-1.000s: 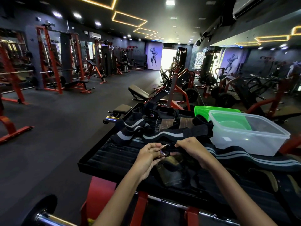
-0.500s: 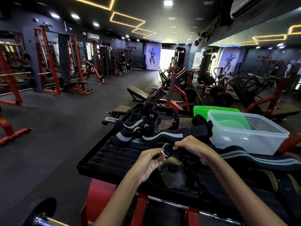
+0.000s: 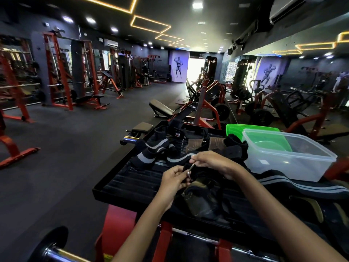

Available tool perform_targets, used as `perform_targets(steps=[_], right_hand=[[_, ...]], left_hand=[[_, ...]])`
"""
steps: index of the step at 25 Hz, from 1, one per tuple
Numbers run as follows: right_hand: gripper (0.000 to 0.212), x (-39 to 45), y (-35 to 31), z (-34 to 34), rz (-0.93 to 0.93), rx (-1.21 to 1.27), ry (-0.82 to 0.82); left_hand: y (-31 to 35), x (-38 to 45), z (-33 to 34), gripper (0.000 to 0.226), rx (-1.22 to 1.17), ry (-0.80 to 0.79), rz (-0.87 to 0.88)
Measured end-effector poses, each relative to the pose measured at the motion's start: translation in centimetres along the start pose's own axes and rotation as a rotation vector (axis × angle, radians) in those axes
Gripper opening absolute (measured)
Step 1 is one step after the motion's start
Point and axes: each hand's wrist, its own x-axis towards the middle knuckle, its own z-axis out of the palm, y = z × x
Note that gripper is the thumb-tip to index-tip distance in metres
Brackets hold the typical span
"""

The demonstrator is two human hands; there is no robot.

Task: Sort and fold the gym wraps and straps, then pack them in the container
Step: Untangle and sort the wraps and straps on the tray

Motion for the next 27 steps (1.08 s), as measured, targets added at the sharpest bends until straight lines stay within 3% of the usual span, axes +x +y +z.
perform_targets(steps=[3,6,9,11,13,15,18,22,27], right_hand=[[0.026,0.2,0.4,0.1,0.028,0.031,-0.075],[0.016,0.3,0.4,-0.4,0.011,0.087,-0.126],[0.016,0.8,0.3,-0.5,-0.018,0.19,-0.054],[0.021,1.2,0.7,-0.9,-0.036,0.224,0.014],[0.014,1.7,1.0,-1.1,-0.017,0.284,0.008],[0.01,2.3,1.0,-1.2,-0.005,0.259,0.035],[0.009,3.3,0.8,-1.3,0.018,0.259,0.071],[0.007,4.3,1.1,-1.3,0.063,0.329,0.052],[0.005,4.8,0.4,-1.5,0.037,0.336,0.094]], left_hand=[[1.1,1.6,-0.8,0.009,0.19,0.137,0.189],[3.6,3.2,-0.3,0.011,0.3,0.117,0.306],[4.7,3.4,1.0,0.005,0.23,0.138,0.261],[3.2,2.7,1.3,0.02,0.262,0.021,0.098],[0.9,1.9,1.4,0.027,0.405,-0.205,-0.02],[-0.3,1.2,1.3,0.03,0.415,-0.309,-0.019],[-0.5,1.0,0.5,0.057,0.385,-0.397,0.05],[-1.1,0.7,0.0,0.069,0.584,-0.352,0.214],[-1.5,1.4,-0.3,0.055,0.793,-0.323,0.301]])
